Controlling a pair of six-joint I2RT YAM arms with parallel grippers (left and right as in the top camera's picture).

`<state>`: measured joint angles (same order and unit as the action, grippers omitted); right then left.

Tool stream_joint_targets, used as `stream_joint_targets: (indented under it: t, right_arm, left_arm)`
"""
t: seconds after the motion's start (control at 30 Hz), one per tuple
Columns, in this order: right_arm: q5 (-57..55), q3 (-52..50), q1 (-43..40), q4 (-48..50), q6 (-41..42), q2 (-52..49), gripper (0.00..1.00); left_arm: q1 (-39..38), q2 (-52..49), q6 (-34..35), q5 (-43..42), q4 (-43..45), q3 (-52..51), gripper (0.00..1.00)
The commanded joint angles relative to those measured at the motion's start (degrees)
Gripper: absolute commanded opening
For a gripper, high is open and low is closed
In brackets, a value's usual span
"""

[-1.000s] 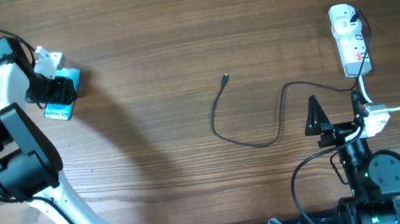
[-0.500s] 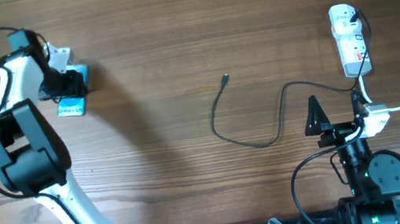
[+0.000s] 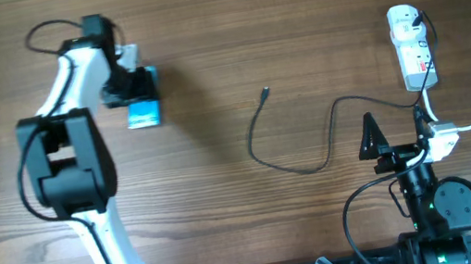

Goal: Plug charger to phone and switch on socket
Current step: 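Carry the held phone with the left gripper toward table center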

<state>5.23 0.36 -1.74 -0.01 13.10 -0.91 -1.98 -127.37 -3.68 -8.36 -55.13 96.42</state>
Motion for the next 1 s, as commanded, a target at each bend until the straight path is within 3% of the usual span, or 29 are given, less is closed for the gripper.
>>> stream_joint_targets:
  t: [0.0,0.37,0.5,0.63,0.8,0.97]
  right_arm:
    - [-0.9,-0.1,0.3,0.2,-1.0,0.7,1.0]
    - [-0.9,-0.1,0.3,0.2,-1.0,0.7,1.0]
    - [-0.9,-0.1,0.3,0.2,-1.0,0.7,1.0]
    - [-0.9,-0.1,0.3,0.2,-1.0,0.7,1.0]
    - [-0.9,-0.1,0.3,0.2,-1.0,0.7,1.0]
    - [-0.9,-0.1,0.3,0.2,-1.0,0.7,1.0]
  left_arm:
    - [-5.9,-1.8,6.8,-5.6,-3.8,5.3,0.5]
    - [-18.6,-1.8,24.3,-5.6,-7.5,13.8,0.4]
    - [-20.7,-1.8,28.4,-5.6,-10.3,16.5,0.31]
    - [-21.2,-1.8,29.9,-7.5,-14.0,18.7,0.04]
    - [-21.2,-1.8,29.9,-14.0,-15.4,18.9,0.04]
    - [-21.4,-1.8,31.2,-14.2,-17.6,18.9,0.04]
